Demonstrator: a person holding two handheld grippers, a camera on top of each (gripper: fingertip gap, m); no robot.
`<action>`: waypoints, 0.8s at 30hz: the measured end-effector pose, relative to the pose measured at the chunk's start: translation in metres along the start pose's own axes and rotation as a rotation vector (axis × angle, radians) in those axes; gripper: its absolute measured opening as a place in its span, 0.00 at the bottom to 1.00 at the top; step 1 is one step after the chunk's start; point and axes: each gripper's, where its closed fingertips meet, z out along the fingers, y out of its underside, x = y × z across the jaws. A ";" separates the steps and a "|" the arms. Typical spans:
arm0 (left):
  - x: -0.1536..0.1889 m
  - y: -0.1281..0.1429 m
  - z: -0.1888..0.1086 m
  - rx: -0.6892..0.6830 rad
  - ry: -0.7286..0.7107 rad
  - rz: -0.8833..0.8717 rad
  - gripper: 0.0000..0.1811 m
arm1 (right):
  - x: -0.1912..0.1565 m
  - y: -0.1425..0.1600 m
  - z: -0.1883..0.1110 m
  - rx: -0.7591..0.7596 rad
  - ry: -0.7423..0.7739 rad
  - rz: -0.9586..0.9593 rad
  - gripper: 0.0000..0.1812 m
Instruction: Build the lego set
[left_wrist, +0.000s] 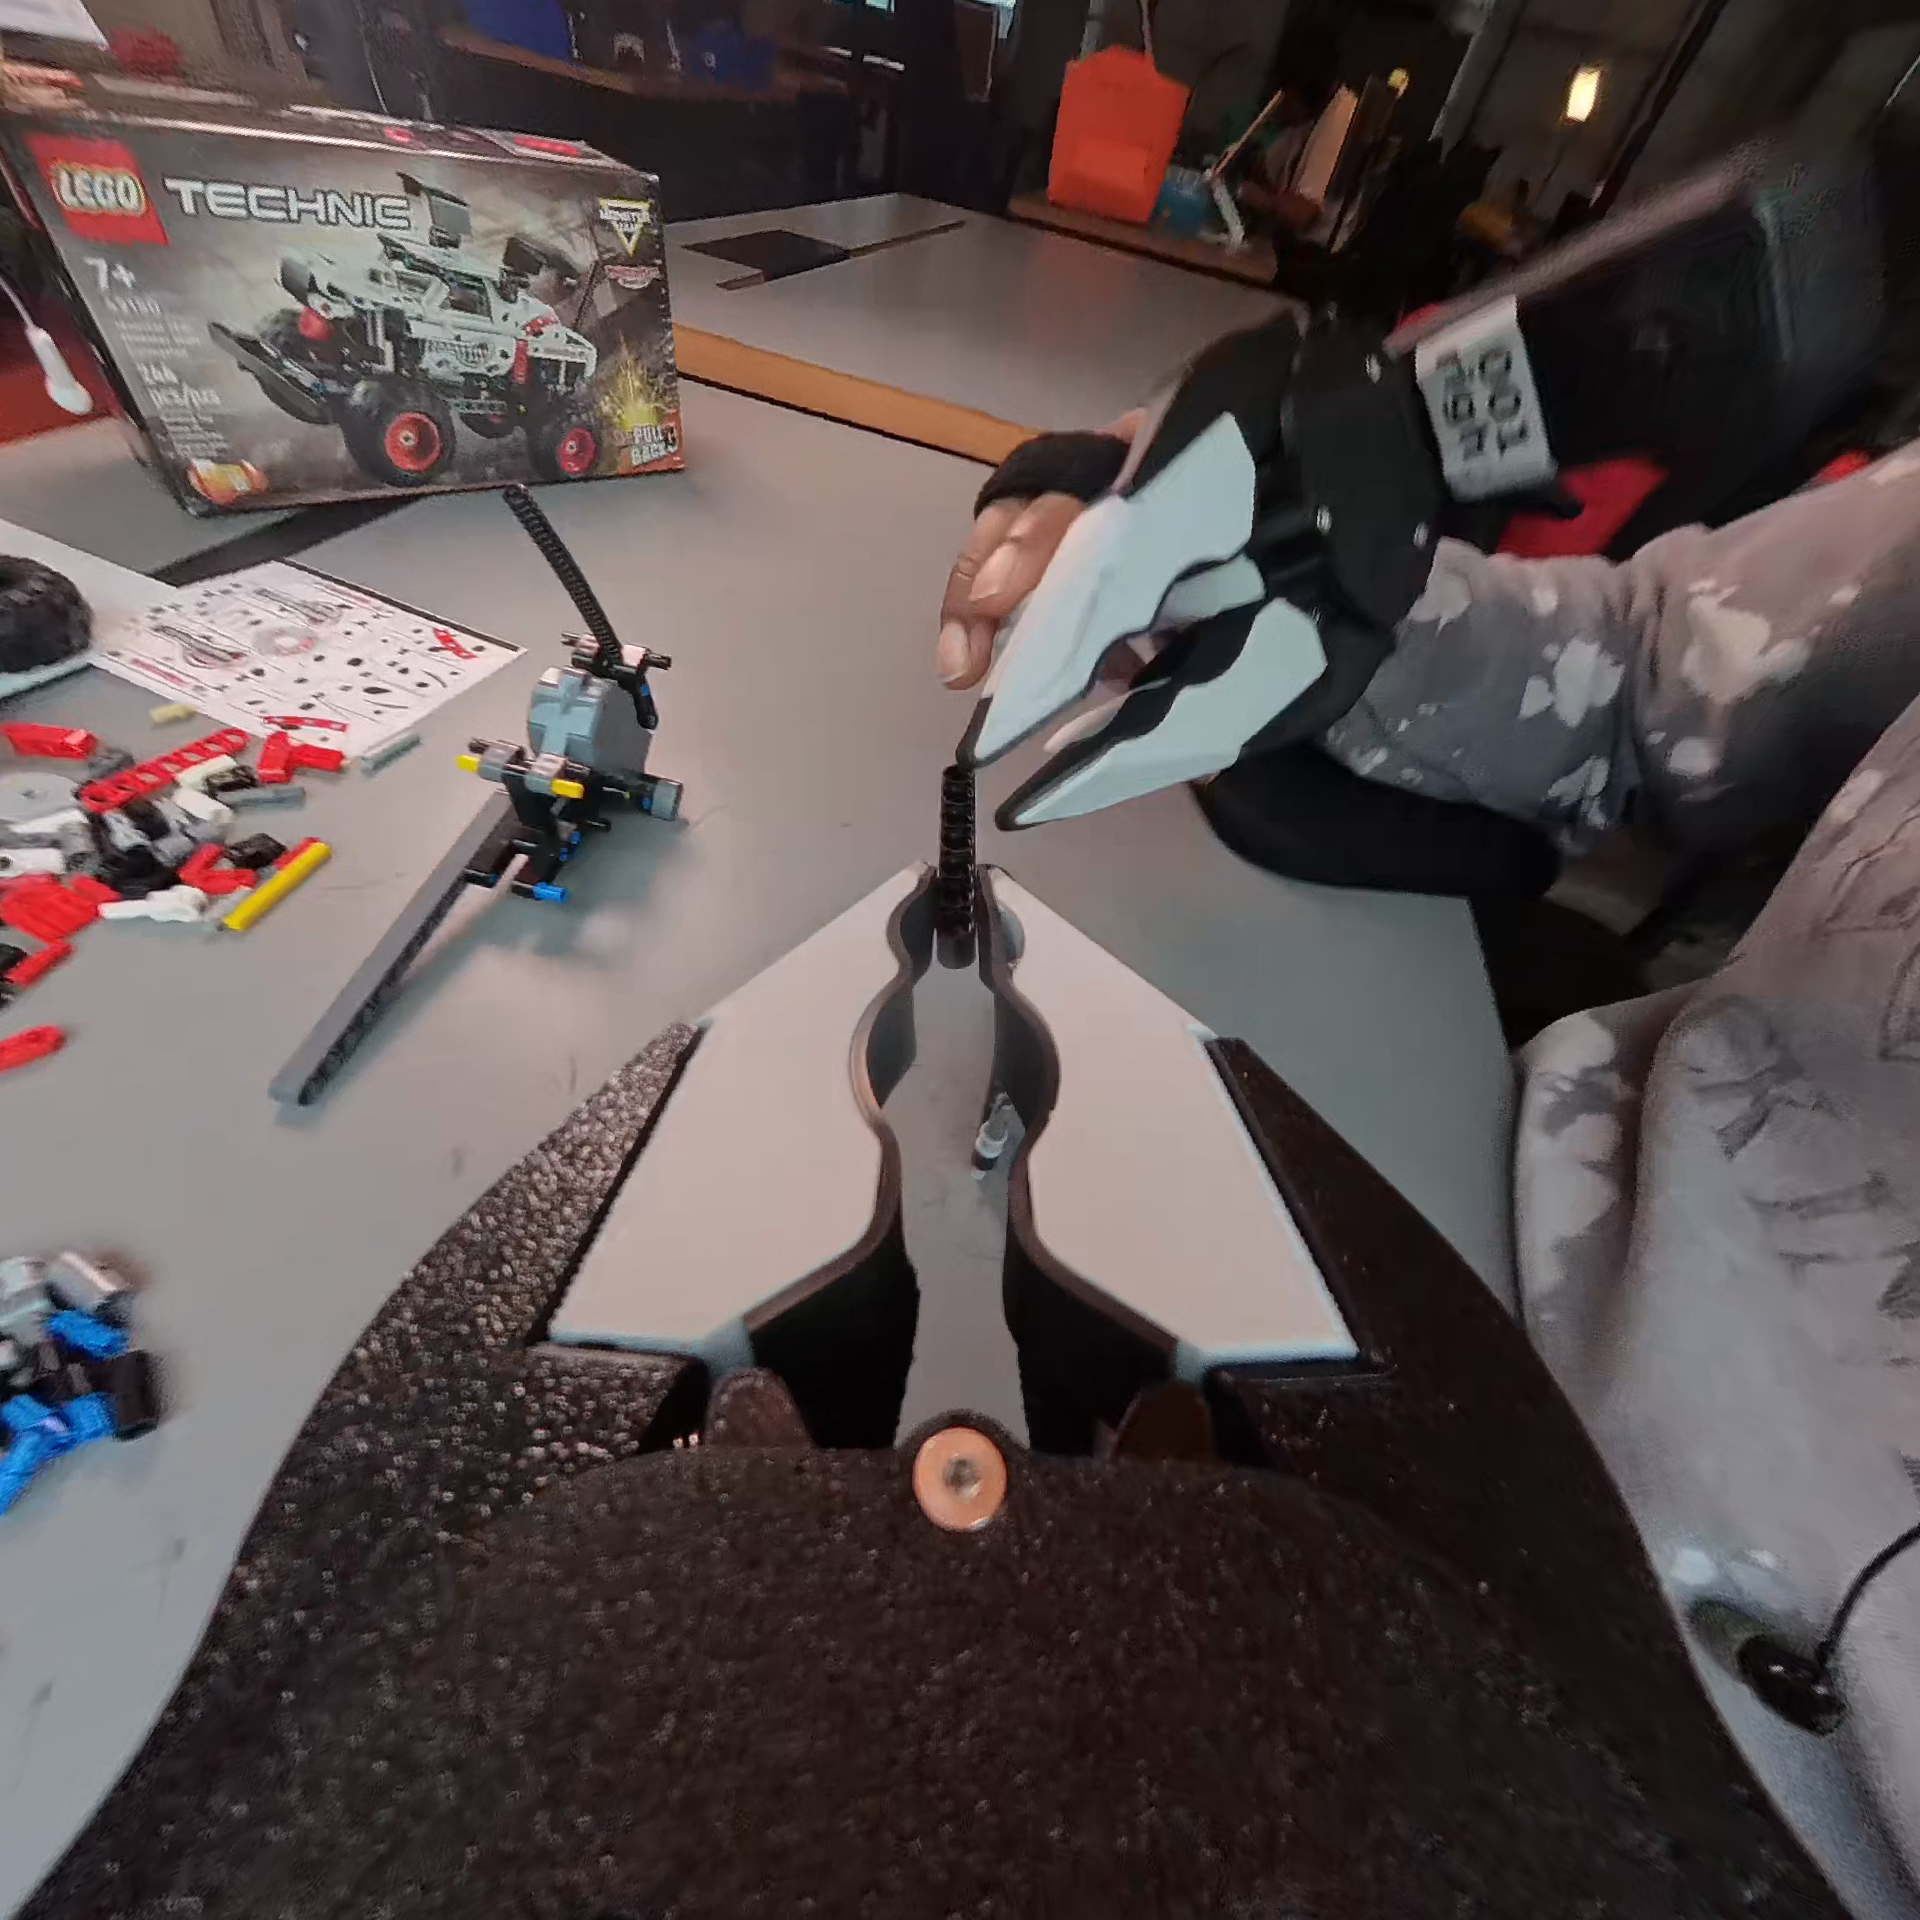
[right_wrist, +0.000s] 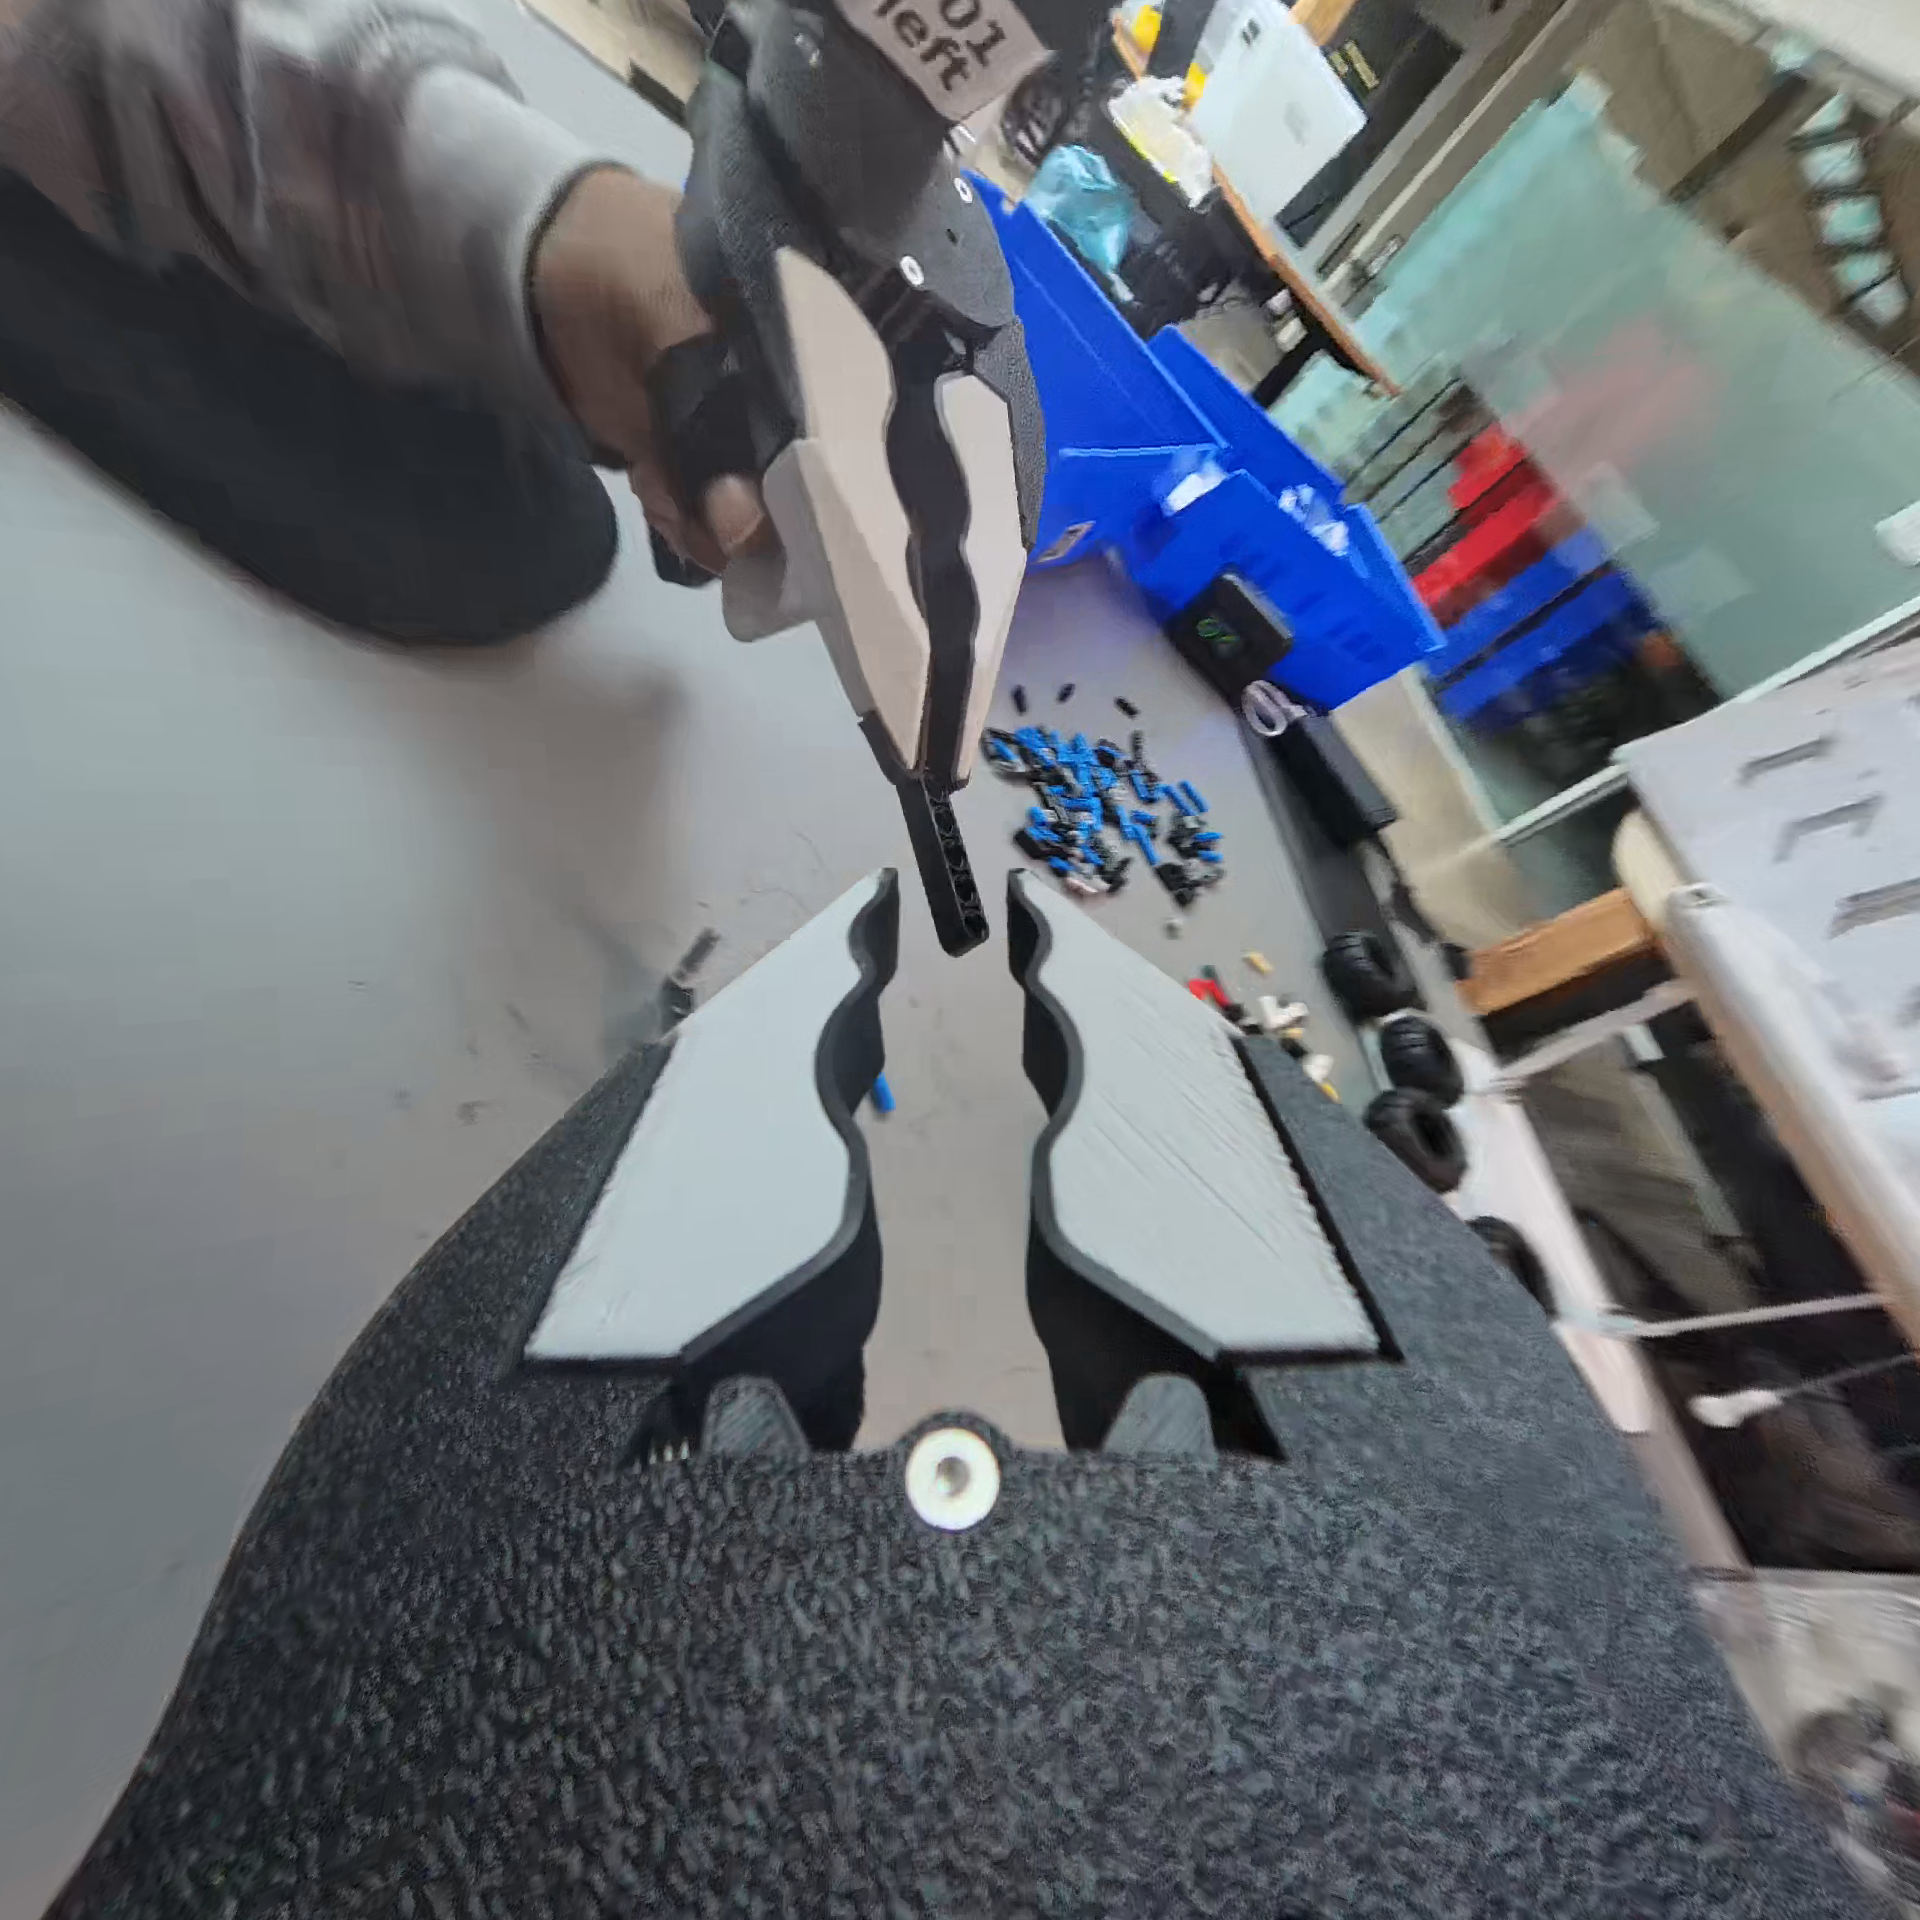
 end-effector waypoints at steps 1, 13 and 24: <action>0.000 0.002 0.000 -0.020 -0.025 0.066 0.04 | -0.002 -0.002 -0.003 0.017 -0.053 0.082 0.12; 0.033 0.030 0.022 -0.142 0.047 0.288 0.04 | -0.044 0.019 0.005 -0.166 -0.339 0.163 0.04; 0.005 0.103 0.023 -0.497 -0.010 0.146 0.19 | -0.056 0.045 0.023 -0.358 -0.407 0.270 0.04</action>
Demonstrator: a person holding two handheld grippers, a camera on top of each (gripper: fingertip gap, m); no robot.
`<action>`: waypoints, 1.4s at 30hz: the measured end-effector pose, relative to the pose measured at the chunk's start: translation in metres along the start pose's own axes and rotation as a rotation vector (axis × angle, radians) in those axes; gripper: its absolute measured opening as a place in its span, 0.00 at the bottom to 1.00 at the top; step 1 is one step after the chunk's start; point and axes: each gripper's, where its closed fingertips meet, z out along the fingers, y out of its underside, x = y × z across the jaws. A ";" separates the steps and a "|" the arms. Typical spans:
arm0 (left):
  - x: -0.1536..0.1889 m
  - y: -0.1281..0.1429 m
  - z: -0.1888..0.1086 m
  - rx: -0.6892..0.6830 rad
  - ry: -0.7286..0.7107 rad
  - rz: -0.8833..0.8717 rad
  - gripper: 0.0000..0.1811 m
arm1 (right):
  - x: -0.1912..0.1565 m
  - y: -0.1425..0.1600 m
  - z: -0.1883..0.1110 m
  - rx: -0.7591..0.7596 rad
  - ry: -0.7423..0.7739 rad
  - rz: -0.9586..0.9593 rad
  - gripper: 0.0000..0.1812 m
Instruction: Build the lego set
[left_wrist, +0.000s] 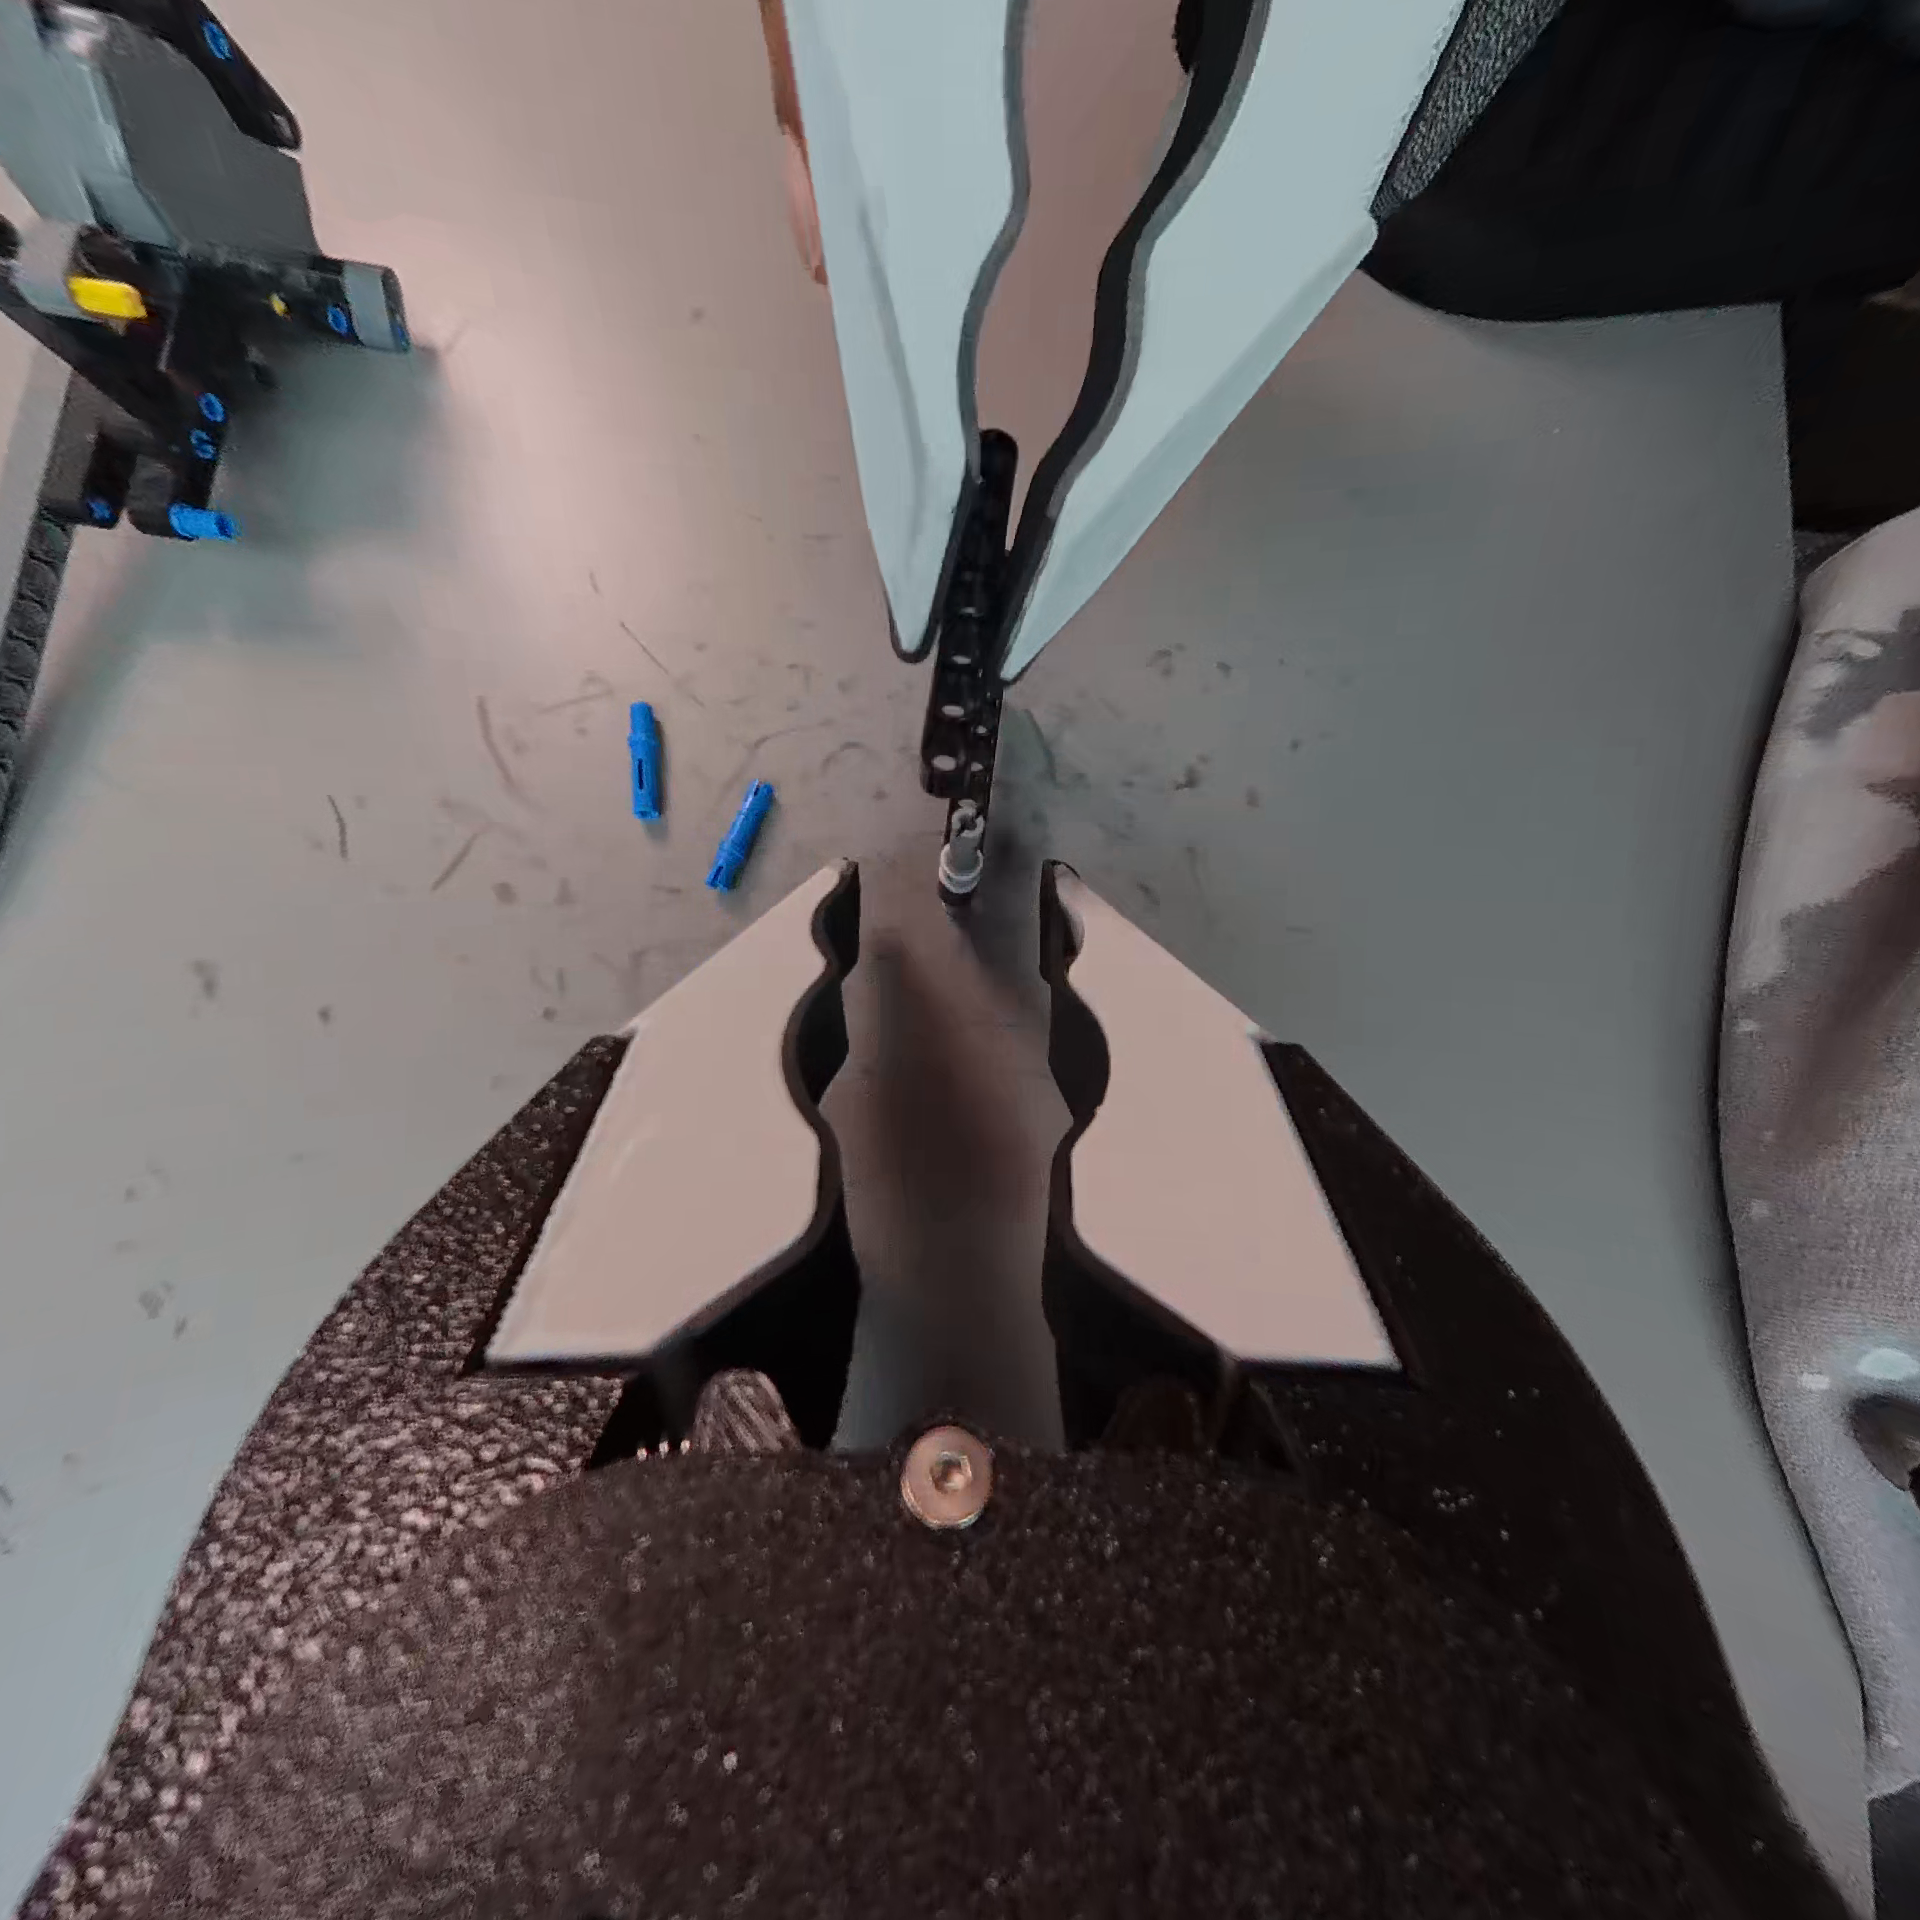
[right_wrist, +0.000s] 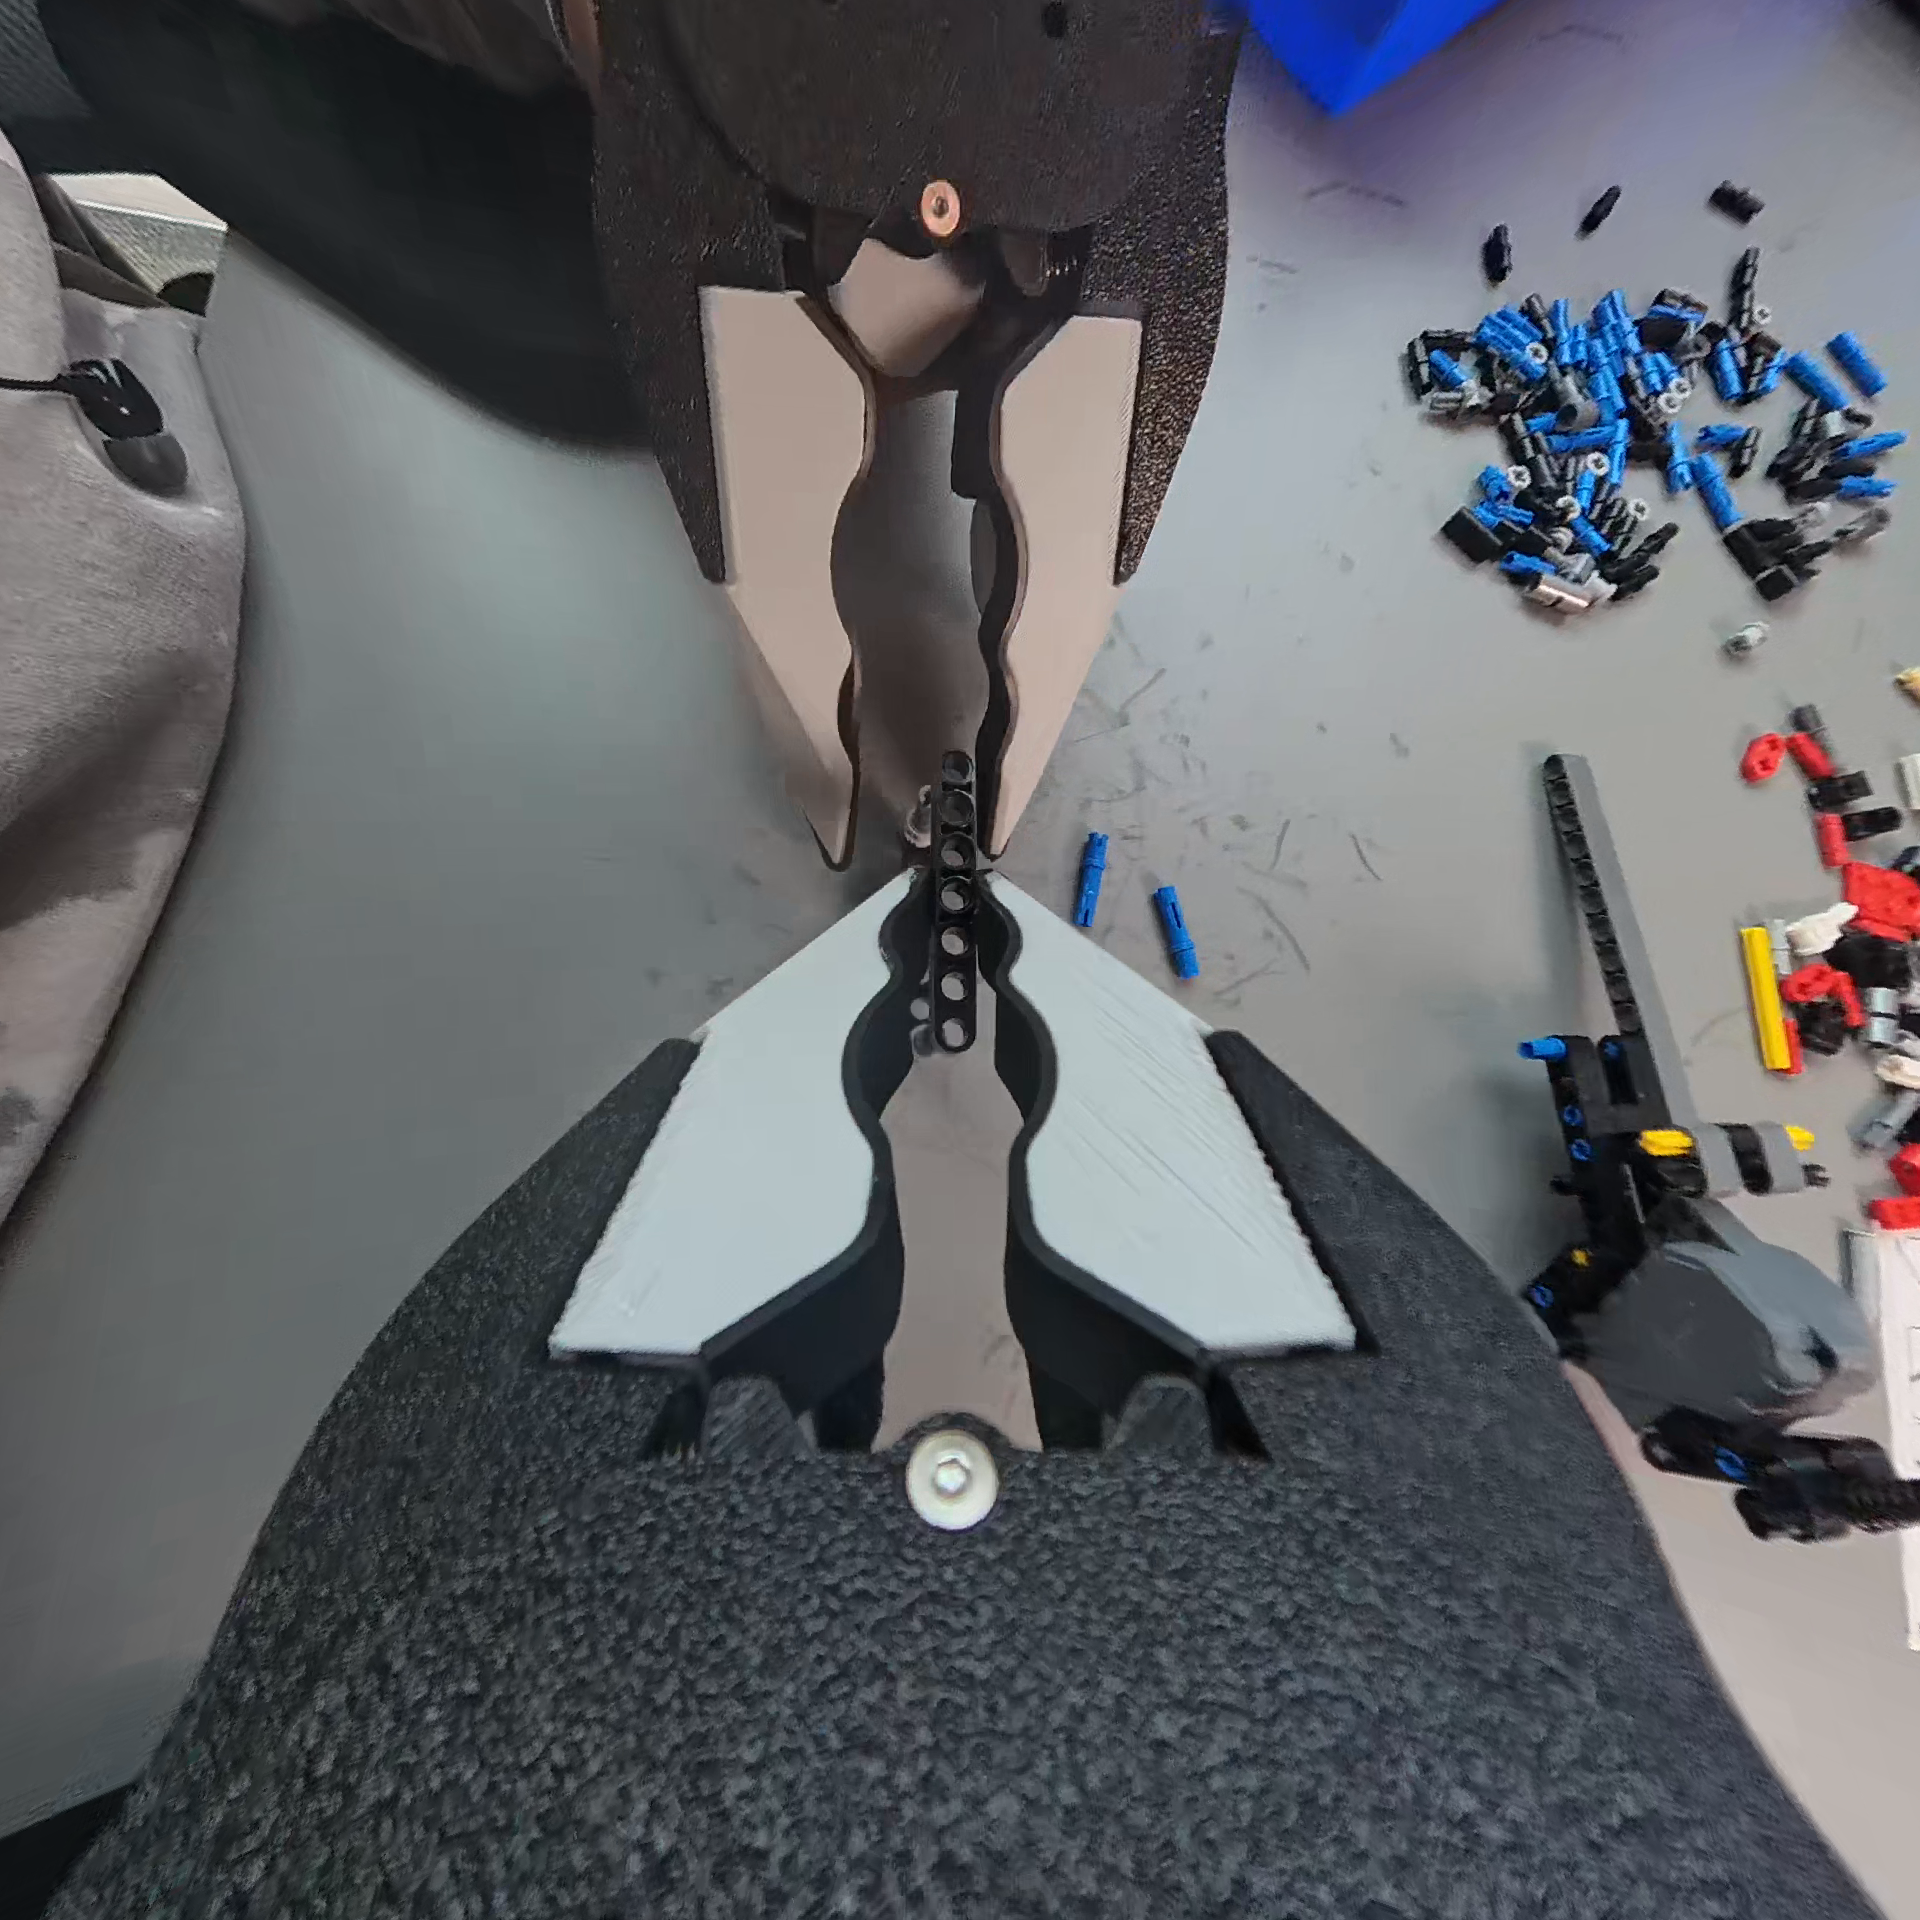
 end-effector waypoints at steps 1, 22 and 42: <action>0.001 0.002 0.003 -0.016 0.004 0.007 0.18 | -0.001 0.000 0.001 0.003 -0.006 0.019 0.04; 0.002 0.003 0.012 -0.030 0.001 0.027 0.05 | -0.004 0.008 0.006 -0.065 -0.022 0.044 0.04; 0.003 0.002 0.014 -0.031 -0.012 0.061 0.04 | -0.007 0.012 0.006 -0.253 -0.124 0.019 0.04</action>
